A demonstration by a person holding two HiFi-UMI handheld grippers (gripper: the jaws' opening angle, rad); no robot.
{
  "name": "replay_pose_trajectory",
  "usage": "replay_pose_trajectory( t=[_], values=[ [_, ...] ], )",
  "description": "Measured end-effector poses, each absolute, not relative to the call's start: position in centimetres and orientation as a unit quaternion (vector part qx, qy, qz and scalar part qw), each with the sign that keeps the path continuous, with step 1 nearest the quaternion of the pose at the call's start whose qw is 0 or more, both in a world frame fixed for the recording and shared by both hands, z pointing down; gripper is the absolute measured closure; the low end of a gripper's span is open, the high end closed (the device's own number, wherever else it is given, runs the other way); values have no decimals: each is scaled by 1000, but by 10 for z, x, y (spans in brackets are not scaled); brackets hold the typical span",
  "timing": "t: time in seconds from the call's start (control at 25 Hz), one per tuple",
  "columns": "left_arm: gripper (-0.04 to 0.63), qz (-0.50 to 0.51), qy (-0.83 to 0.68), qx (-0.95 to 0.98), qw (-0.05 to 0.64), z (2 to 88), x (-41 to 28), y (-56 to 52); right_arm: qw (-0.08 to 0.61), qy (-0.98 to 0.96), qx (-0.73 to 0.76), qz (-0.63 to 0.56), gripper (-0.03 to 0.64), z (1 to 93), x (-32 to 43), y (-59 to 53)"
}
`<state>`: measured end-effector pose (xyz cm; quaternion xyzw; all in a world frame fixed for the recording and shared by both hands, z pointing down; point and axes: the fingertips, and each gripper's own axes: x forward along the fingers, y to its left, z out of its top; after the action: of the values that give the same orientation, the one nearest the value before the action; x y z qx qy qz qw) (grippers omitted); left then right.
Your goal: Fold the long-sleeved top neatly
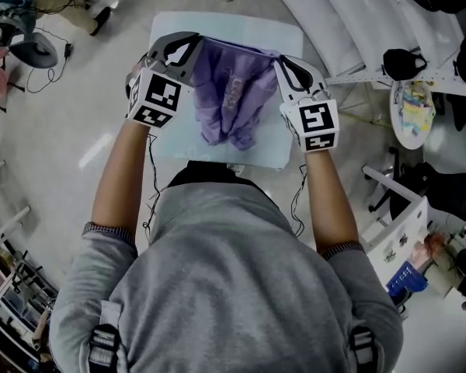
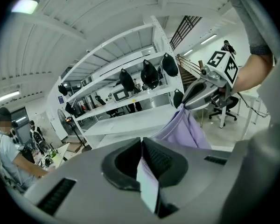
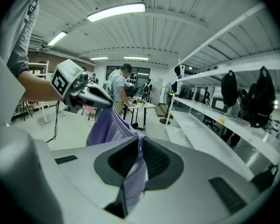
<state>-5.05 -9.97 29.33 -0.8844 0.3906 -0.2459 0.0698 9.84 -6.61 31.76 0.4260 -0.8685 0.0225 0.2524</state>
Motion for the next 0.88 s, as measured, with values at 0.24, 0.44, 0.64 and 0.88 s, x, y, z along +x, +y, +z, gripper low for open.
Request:
replay_pose_trajectory(
  t=[0.24,0.44,0.64,0.88],
  values=[
    [565,-259,382,-886,38,342,-55,-154,273,-858,433,45,574,368,96,-122],
    [565,-267,384,-884,7,389,-58,-193,287,-848,441,66,574,411,92,-162],
    [565,-272,388,-880,-36,440,-61,-227,300,-840,445,86,574,455,90,-196],
    [565,-280,391,-873,-77,498,-63,-259,314,-832,443,114,572,509,87,-225]
  ],
)
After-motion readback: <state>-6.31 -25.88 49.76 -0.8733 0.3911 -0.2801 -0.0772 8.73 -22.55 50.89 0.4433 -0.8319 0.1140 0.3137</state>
